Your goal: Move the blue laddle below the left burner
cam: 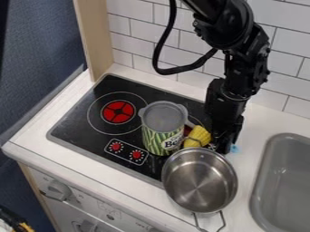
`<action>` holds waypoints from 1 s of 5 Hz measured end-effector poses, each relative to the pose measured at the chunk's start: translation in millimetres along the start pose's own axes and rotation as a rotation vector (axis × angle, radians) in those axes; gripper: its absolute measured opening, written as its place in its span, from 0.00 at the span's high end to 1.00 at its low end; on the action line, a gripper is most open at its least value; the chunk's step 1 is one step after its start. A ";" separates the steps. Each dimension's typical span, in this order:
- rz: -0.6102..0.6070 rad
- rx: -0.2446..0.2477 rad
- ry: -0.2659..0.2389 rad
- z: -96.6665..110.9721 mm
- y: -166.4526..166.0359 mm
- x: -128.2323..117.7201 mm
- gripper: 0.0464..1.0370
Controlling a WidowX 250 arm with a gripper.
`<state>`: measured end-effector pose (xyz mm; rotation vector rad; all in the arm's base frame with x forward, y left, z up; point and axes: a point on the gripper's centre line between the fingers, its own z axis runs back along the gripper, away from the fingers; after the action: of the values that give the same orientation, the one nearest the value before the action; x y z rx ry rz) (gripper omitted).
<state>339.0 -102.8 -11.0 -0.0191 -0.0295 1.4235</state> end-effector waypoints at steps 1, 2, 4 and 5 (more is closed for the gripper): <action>-0.029 -0.015 0.026 6.1 -7.5 -4.9 0.71; -0.087 -0.039 0.044 12.3 -15.9 -8.6 0.71; -0.185 -0.109 0.051 52.2 -30.4 11.3 0.71; -0.168 -0.108 0.042 71.8 -15.7 29.8 0.71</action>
<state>356.6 -76.0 61.6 -0.1327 -0.0721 1.2521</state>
